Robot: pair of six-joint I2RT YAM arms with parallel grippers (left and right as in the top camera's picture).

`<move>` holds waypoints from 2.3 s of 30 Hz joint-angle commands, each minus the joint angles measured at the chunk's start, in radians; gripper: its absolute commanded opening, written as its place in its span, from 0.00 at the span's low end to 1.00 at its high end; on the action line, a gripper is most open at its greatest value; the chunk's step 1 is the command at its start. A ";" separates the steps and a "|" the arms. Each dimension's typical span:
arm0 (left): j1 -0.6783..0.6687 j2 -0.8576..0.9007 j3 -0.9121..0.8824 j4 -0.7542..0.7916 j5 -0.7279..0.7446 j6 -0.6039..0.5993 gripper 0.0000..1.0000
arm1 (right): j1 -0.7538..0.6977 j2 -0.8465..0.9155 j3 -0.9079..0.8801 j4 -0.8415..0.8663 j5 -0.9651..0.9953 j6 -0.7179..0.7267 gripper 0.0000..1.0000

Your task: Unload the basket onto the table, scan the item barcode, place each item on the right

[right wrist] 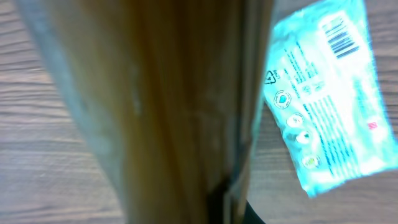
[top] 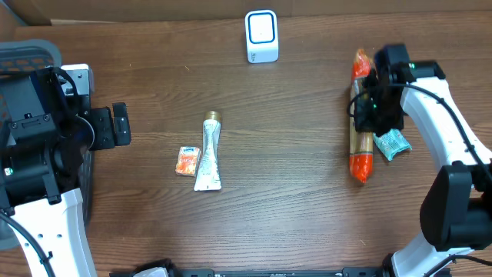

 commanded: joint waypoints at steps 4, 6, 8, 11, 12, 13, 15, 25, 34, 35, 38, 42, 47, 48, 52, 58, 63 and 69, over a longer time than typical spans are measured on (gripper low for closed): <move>0.004 0.002 0.014 0.002 0.005 0.011 1.00 | -0.093 -0.031 -0.100 0.129 -0.142 -0.018 0.03; 0.004 0.002 0.014 0.002 0.005 0.011 1.00 | -0.116 -0.031 -0.130 0.153 -0.156 -0.019 0.04; 0.004 0.002 0.014 0.002 0.005 0.011 1.00 | -0.122 -0.031 -0.146 0.163 -0.176 -0.042 0.03; 0.004 0.002 0.014 0.002 0.005 0.011 1.00 | -0.122 -0.031 -0.152 0.163 -0.211 -0.090 0.04; 0.004 0.002 0.014 0.002 0.005 0.011 1.00 | -0.121 -0.031 -0.152 0.163 -0.215 -0.095 0.04; 0.004 0.002 0.014 0.002 0.005 0.011 1.00 | -0.122 -0.031 -0.152 0.163 -0.215 -0.095 0.04; 0.004 0.002 0.014 0.002 0.005 0.011 1.00 | -0.122 -0.031 -0.152 0.163 -0.215 -0.097 0.04; 0.004 0.002 0.014 0.002 0.005 0.011 1.00 | -0.121 -0.031 -0.152 0.169 -0.221 -0.100 0.18; 0.004 0.002 0.014 0.002 0.005 0.011 1.00 | -0.122 -0.032 -0.132 0.162 -0.140 -0.093 0.44; 0.004 0.002 0.014 0.002 0.005 0.011 1.00 | -0.122 -0.032 -0.117 0.146 -0.137 -0.093 0.44; 0.004 0.002 0.014 0.002 0.005 0.011 1.00 | -0.122 -0.032 -0.051 0.091 -0.138 -0.092 0.36; 0.004 0.002 0.014 0.002 0.005 0.011 1.00 | -0.117 -0.032 0.075 -0.007 -0.151 -0.035 0.30; 0.004 0.002 0.014 0.002 0.005 0.011 1.00 | -0.067 -0.032 0.143 -0.032 -0.314 -0.021 0.27; 0.004 0.002 0.014 0.002 0.005 0.011 1.00 | -0.051 -0.032 0.142 -0.025 -0.340 -0.021 0.27; 0.004 0.002 0.014 0.002 0.005 0.011 1.00 | 0.036 -0.031 0.123 0.040 -0.370 -0.020 0.17; 0.004 0.002 0.014 0.002 0.005 0.011 1.00 | 0.168 -0.031 0.021 0.185 -0.225 0.145 0.04; 0.004 0.002 0.014 0.002 0.005 0.011 1.00 | 0.183 -0.031 -0.066 0.186 -0.044 0.164 0.04; 0.004 0.002 0.014 0.002 0.005 0.011 1.00 | 0.072 -0.031 -0.080 0.166 0.042 0.174 0.04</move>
